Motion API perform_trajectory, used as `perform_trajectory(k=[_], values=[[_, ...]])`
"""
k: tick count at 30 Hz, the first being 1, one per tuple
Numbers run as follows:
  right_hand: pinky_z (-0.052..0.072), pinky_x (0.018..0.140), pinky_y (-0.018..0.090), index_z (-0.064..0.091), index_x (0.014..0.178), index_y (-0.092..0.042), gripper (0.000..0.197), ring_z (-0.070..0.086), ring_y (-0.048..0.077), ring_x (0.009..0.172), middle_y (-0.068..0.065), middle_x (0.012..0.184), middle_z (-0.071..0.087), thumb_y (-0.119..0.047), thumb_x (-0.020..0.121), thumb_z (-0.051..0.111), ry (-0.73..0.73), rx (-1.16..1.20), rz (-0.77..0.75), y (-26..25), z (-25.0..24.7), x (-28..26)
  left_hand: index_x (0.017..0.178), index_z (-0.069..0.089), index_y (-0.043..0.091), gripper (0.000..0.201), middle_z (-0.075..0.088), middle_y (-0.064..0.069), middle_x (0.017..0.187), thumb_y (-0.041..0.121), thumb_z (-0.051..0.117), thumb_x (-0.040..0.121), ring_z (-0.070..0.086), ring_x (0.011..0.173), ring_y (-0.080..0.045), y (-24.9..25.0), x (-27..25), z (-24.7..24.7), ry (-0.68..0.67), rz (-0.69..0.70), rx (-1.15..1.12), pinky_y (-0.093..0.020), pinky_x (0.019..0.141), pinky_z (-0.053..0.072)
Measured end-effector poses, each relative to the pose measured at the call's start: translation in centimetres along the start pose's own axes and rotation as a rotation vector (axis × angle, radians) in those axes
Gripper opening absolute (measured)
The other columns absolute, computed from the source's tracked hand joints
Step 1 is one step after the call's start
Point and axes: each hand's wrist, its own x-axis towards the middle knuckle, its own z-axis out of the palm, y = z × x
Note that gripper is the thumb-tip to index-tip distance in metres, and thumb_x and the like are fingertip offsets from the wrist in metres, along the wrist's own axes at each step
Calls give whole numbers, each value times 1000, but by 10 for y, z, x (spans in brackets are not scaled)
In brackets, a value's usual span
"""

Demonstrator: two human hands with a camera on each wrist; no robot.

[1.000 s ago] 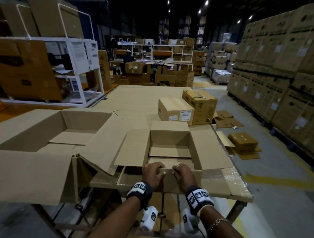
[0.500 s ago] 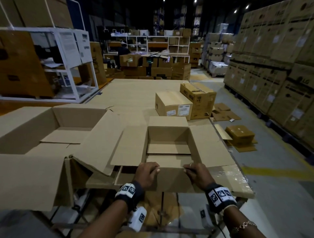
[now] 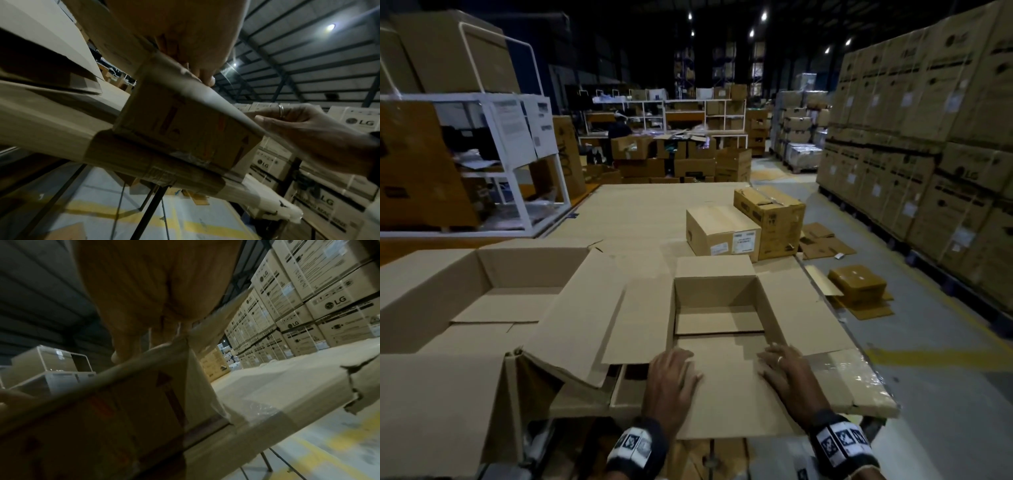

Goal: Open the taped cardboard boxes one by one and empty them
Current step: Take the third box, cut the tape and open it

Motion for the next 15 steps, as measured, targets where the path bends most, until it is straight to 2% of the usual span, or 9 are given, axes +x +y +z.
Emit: perform_trajectory(k=[1, 3, 5, 6, 8, 11, 15], values=[[43, 94, 29, 71, 115, -23, 27, 52, 6, 110, -12, 120, 59, -22, 89, 73, 61, -17, 29, -3, -5, -5, 118, 55, 37, 33, 49, 14, 121, 43, 66, 88, 43, 110, -4, 2, -4, -9, 42, -54, -4, -26, 94, 36], [46, 88, 31, 72, 113, -20, 26, 55, 9, 101, -7, 111, 60, -18, 87, 75, 194, -45, 125, -3, -14, -17, 123, 54, 37, 45, 42, 9, 124, 48, 72, 83, 39, 110, -8, 3, -13, -21, 112, -190, 50, -29, 89, 41], [51, 84, 37, 73, 112, -21, 26, 59, 15, 94, -4, 101, 62, -26, 87, 73, 251, -57, 269, -1, -18, -26, 131, 52, 37, 52, 44, -1, 126, 57, 67, 85, 43, 110, -15, 3, -19, -30, 99, -334, 102, -34, 88, 46], [52, 85, 39, 72, 115, -21, 30, 61, 19, 94, -2, 100, 63, -33, 87, 72, 237, -53, 346, 0, -19, -29, 138, 48, 37, 58, 45, -6, 130, 61, 61, 87, 45, 115, -21, 0, -21, -31, 63, -401, 97, -38, 92, 47], [50, 90, 38, 67, 123, -18, 43, 61, 23, 101, 5, 109, 66, -40, 87, 72, 167, -48, 439, 4, -18, -33, 150, 34, 37, 70, 43, -14, 142, 69, 50, 90, 43, 130, -32, -7, -23, -29, -34, -499, 70, -46, 105, 42], [42, 103, 38, 50, 144, -21, 60, 54, 26, 121, 7, 128, 61, -38, 90, 70, 93, -20, 431, 2, -19, -29, 157, 22, 35, 78, 38, -14, 153, 71, 45, 91, 40, 138, -34, -15, -21, -25, -90, -462, 28, -48, 112, 37], [43, 107, 42, 47, 146, -26, 62, 51, 25, 128, 7, 139, 56, -36, 90, 70, 138, 4, 376, -2, -21, -15, 157, 22, 32, 79, 37, -8, 154, 68, 48, 91, 42, 137, -29, -16, -8, -33, -55, -364, 14, -47, 110, 40]])
